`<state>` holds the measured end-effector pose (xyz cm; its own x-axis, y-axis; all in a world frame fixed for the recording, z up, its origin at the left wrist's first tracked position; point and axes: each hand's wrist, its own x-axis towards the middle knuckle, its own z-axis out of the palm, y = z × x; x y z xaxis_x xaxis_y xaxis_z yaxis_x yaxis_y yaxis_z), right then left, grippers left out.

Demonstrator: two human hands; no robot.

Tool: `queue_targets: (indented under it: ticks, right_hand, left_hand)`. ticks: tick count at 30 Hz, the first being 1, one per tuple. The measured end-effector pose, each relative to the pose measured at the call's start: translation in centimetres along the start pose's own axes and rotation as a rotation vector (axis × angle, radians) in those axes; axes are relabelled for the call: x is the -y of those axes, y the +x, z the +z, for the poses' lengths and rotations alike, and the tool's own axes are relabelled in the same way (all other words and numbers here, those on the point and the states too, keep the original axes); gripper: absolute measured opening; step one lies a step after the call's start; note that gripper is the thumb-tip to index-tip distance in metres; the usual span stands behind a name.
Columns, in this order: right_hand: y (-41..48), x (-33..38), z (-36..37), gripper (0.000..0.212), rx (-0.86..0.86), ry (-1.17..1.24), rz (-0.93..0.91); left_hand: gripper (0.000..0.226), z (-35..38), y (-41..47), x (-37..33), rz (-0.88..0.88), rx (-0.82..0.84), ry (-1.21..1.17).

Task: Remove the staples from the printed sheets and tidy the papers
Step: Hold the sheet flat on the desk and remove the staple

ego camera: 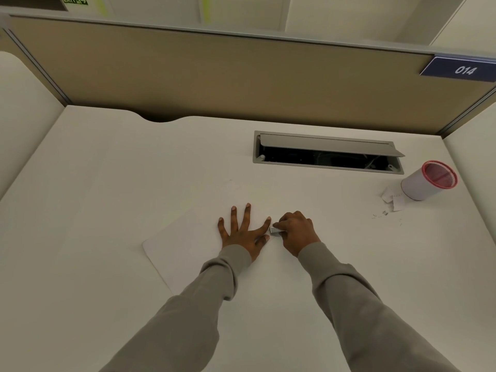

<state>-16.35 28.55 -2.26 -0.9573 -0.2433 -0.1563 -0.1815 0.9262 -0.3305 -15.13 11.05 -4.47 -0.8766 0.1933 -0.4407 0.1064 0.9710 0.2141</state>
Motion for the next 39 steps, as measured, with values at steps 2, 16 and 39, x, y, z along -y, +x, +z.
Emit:
queue_targets:
  ticks: [2,16,39]
  right_hand:
    - [0.2,-0.2,0.0,0.031,0.015,0.040,0.027]
    - [0.5,0.3,0.1,0.030,-0.124,0.074,-0.052]
    - [0.3,0.1,0.4,0.029,-0.148,0.070,-0.020]
  left_hand:
    - [0.051,0.0,0.0,0.0,0.001,0.000,-0.001]
    - [0.053,0.0,0.1,0.0,-0.003,0.012,0.005]
    - [0.055,-0.3,0.1,-0.1,0.001,0.027,0.015]
